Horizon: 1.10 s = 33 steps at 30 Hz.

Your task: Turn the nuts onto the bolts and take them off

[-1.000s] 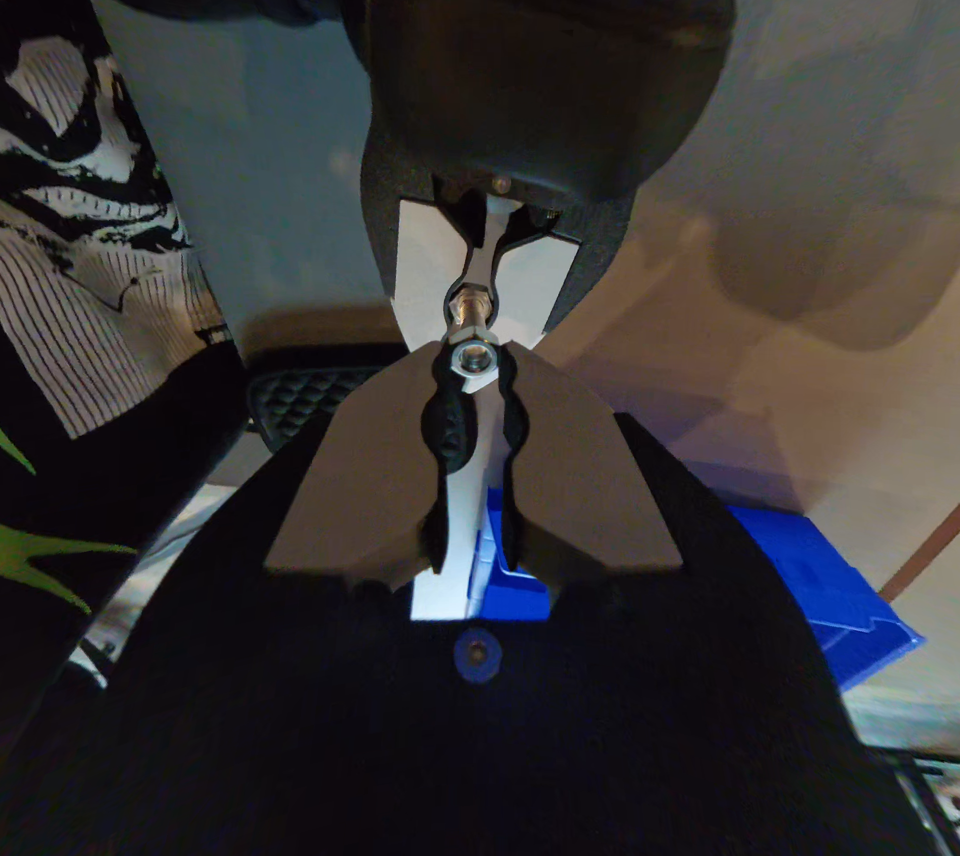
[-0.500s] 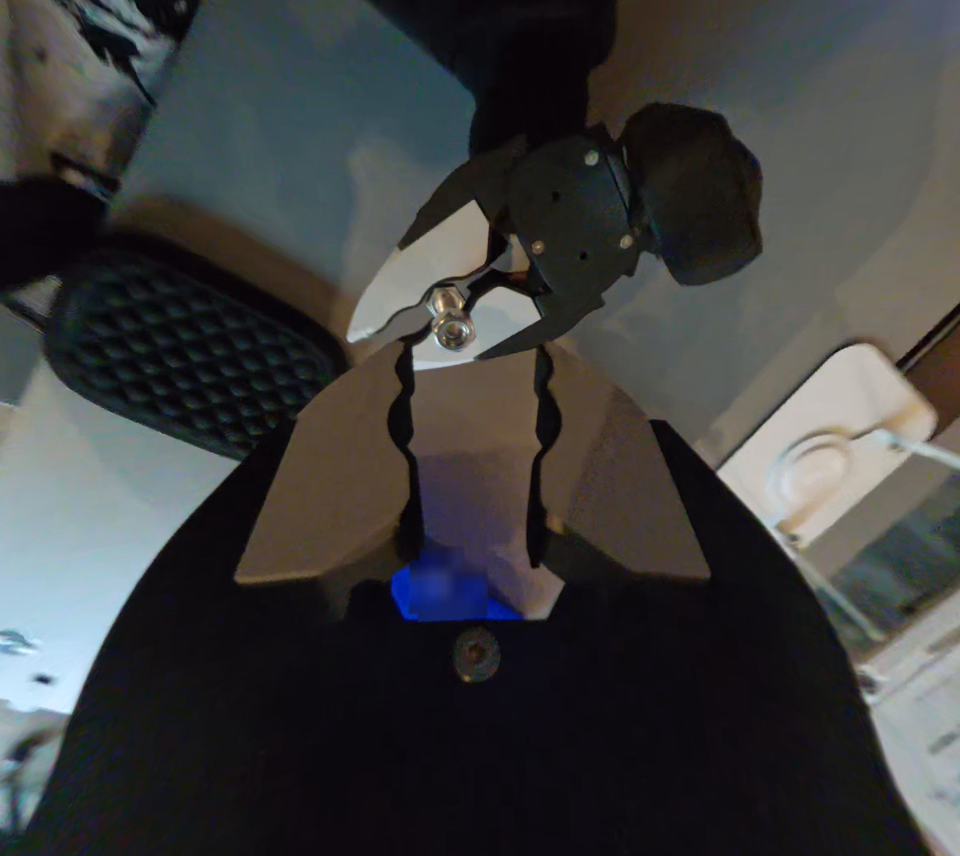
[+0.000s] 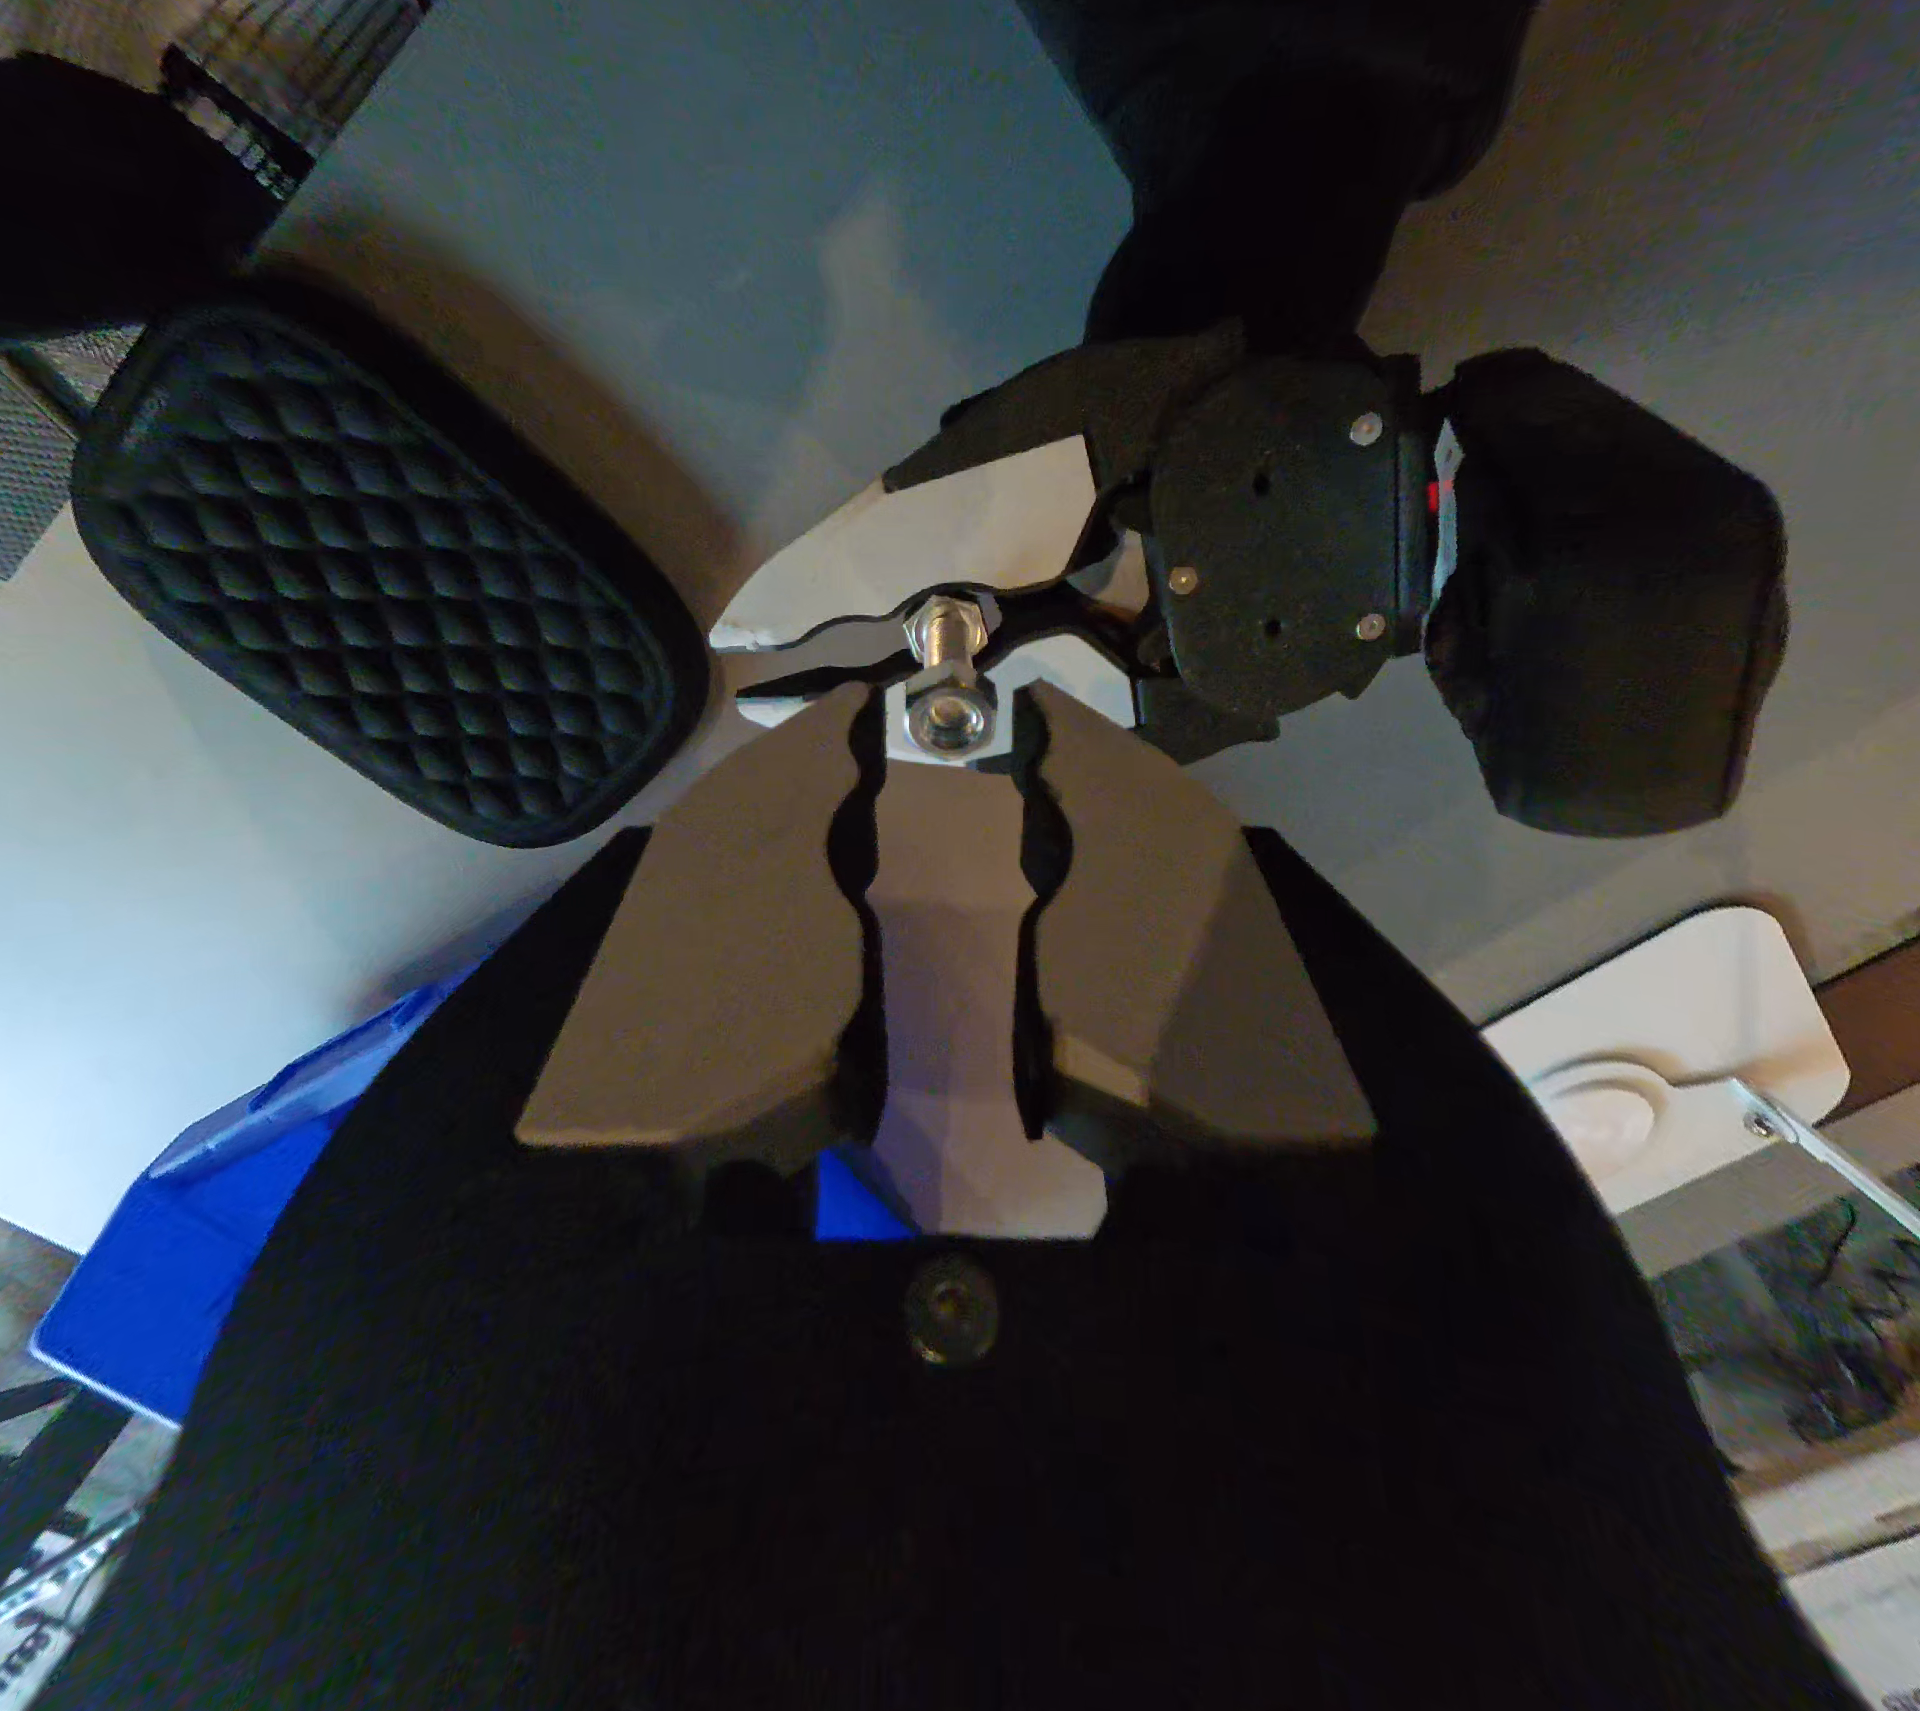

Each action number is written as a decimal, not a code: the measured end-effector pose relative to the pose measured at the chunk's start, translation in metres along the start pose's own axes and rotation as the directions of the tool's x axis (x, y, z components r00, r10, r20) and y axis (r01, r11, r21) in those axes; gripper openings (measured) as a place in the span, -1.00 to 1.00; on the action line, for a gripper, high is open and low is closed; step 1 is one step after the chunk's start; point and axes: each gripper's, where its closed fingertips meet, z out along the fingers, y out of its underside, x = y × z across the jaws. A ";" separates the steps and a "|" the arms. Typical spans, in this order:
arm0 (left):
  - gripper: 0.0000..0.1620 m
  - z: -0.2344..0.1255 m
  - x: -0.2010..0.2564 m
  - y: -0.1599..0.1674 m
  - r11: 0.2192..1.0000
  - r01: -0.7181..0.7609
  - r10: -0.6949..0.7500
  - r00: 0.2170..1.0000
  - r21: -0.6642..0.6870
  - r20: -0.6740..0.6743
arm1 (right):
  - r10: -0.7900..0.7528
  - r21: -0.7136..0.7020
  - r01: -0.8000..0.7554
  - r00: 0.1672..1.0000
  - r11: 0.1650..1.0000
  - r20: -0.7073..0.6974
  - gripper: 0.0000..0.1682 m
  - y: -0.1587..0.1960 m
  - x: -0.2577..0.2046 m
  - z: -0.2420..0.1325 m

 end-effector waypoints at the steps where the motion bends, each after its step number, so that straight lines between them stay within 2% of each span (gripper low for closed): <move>1: -0.86 0.000 0.000 0.000 1.000 0.000 0.000 1.000 0.000 -0.002 | -0.008 -0.009 0.008 1.000 1.000 0.001 -0.74 0.000 0.000 0.000; 6: -0.86 0.001 0.000 0.001 1.000 -0.001 0.001 1.000 -0.009 0.002 | 0.021 -0.027 -0.021 1.000 0.999 0.003 -0.80 0.001 0.000 0.001; 9: -0.86 0.000 -0.002 0.002 1.000 0.002 -0.002 1.000 -0.011 0.019 | 0.218 -0.058 -0.218 0.976 0.974 -0.012 -0.80 0.003 0.001 0.000; 11: -0.86 0.001 -0.003 0.003 1.000 0.002 -0.001 1.000 -0.025 0.028 | 0.406 -0.097 -0.407 0.913 0.908 -0.033 -0.80 0.004 -0.001 0.000; 14: -0.86 0.002 -0.003 0.006 0.999 0.003 -0.002 1.000 -0.044 0.029 | 0.685 -0.126 -0.690 0.724 0.713 -0.085 -0.80 0.006 -0.002 0.002; 15: -0.86 0.003 -0.003 0.007 0.999 0.003 -0.001 1.000 -0.049 0.028 | 0.718 -0.127 -0.724 0.689 0.678 -0.094 -0.80 0.006 -0.003 0.003; 17: -0.86 0.002 -0.003 0.006 0.999 0.003 -0.001 1.000 -0.042 0.028 | 0.735 -0.120 -0.742 0.670 0.659 -0.103 -0.79 0.006 -0.002 0.003; 18: -0.86 0.001 -0.003 0.004 0.999 0.004 -0.003 1.000 -0.031 0.028 | 0.722 -0.115 -0.728 0.685 0.676 -0.093 -0.72 0.004 -0.002 0.003; 20: -0.86 0.001 -0.003 0.003 1.000 0.009 -0.008 1.000 -0.024 0.022 | 0.626 -0.090 -0.630 0.777 0.771 -0.068 -0.57 -0.001 0.001 0.000; 22: -0.86 0.001 -0.002 0.004 1.000 0.006 -0.006 1.000 -0.029 0.014 | 0.417 -0.064 -0.420 0.907 0.905 -0.054 -0.45 -0.003 0.002 -0.004; 24: -0.86 0.001 -0.001 0.003 1.000 0.006 -0.006 1.000 -0.025 0.008 | 0.186 -0.052 -0.188 0.982 0.981 -0.037 -0.43 -0.003 -0.002 -0.006; 26: -0.86 0.001 0.000 0.003 1.000 0.007 -0.007 1.000 -0.022 0.003 | 0.060 -0.026 -0.061 0.997 0.998 -0.038 -0.47 -0.002 -0.001 -0.006; 29: -0.86 0.001 0.000 0.003 1.000 0.007 -0.007 1.000 -0.021 -0.003 | 0.035 0.029 -0.036 0.999 0.999 0.018 -0.57 -0.004 0.000 -0.003; 33: -0.86 0.001 0.001 0.002 1.000 0.007 -0.007 1.000 -0.019 -0.010 | -0.010 -0.006 0.010 0.999 1.000 0.031 -0.70 0.005 0.000 0.004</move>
